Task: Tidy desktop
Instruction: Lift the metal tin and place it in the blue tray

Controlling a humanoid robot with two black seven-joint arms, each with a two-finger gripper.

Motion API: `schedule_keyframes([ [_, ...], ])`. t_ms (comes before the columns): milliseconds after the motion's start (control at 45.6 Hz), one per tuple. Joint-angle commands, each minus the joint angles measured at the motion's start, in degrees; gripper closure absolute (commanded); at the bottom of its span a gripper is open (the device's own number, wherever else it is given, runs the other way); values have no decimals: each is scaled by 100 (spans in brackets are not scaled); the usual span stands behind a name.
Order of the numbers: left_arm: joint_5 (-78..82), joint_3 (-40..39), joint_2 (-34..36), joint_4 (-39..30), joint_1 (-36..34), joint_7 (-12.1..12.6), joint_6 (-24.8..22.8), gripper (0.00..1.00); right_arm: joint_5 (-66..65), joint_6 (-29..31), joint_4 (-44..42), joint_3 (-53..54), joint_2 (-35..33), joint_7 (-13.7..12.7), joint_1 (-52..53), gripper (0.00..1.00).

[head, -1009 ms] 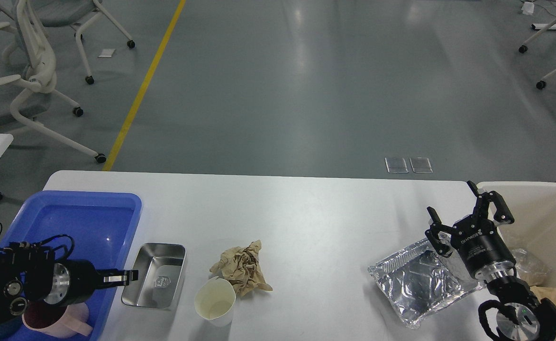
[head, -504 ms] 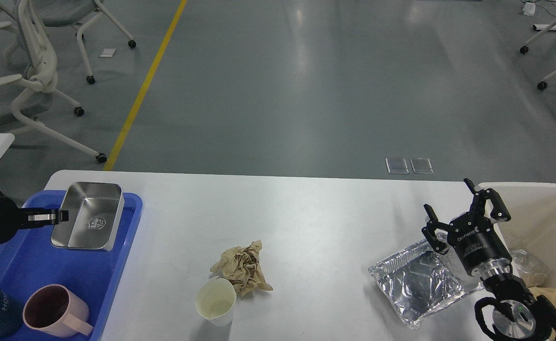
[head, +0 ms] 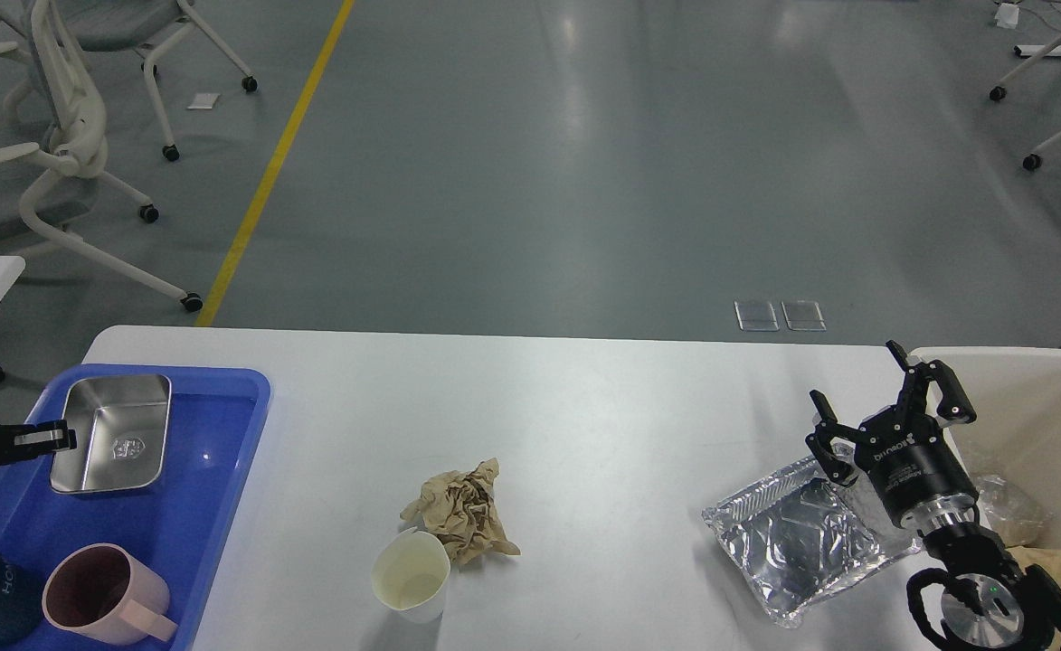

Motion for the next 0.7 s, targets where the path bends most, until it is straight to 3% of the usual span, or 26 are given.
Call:
schedule_keyframes([
  [0,-5,26,-422,571,167,-58,122,97,0,0,13,14,6,2,-34,0],
  [285,-75,26,-1003,967,342,-49,508,93,0,9,13,31,6,2,-61,0],
  [329,-163,26,-1038,967,342,-40,517,83,0,9,13,31,6,2,-61,0],
  [439,-453,18,-1038,985,378,-49,553,31,0,9,13,31,6,2,-52,0],
  [680,-708,-35,-985,976,343,-67,465,10,0,9,13,31,15,2,-61,0],
])
